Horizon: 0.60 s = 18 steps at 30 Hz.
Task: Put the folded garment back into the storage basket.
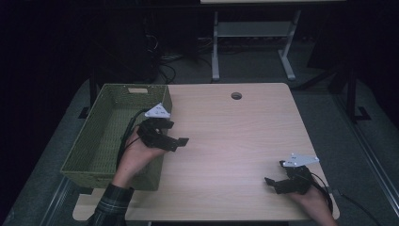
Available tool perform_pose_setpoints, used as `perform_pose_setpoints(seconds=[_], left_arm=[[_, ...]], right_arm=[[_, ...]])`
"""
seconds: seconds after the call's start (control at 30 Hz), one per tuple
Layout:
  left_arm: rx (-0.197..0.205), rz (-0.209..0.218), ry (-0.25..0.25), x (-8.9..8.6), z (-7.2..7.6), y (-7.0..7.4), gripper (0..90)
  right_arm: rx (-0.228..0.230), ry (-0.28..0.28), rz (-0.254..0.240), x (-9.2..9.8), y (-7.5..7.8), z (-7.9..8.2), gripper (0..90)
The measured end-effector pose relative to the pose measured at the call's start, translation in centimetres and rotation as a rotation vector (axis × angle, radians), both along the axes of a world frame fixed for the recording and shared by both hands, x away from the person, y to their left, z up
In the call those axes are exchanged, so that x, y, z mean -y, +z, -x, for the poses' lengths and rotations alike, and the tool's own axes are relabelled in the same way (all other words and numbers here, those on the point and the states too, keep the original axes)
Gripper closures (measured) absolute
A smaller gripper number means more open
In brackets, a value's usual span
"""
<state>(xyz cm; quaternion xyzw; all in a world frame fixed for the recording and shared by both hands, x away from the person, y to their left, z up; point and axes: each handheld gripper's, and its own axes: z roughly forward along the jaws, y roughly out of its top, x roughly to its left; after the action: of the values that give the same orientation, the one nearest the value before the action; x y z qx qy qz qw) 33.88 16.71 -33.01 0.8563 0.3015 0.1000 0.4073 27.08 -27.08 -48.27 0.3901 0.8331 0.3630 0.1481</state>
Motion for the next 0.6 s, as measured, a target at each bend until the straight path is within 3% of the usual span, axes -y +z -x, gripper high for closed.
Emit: perform_pose_setpoints(seconds=[0.23, 0.3, 0.6], left_arm=[[0.008, 0.030, -0.017, 2.2, 1.0, -1.2, 13.9], [0.010, 0.007, -0.036, 3.2, 1.5, -1.9, 13.9], [0.024, -0.008, -0.065, 5.2, 2.7, -4.3, 13.8]], right_arm=[[-0.003, -0.007, -0.001, 0.0, 0.0, 0.1, 9.0], [-0.002, -0.007, 0.000, 0.0, 0.0, 0.1, 9.0], [-0.003, -0.012, 0.001, 0.0, 0.0, 0.1, 8.9]])
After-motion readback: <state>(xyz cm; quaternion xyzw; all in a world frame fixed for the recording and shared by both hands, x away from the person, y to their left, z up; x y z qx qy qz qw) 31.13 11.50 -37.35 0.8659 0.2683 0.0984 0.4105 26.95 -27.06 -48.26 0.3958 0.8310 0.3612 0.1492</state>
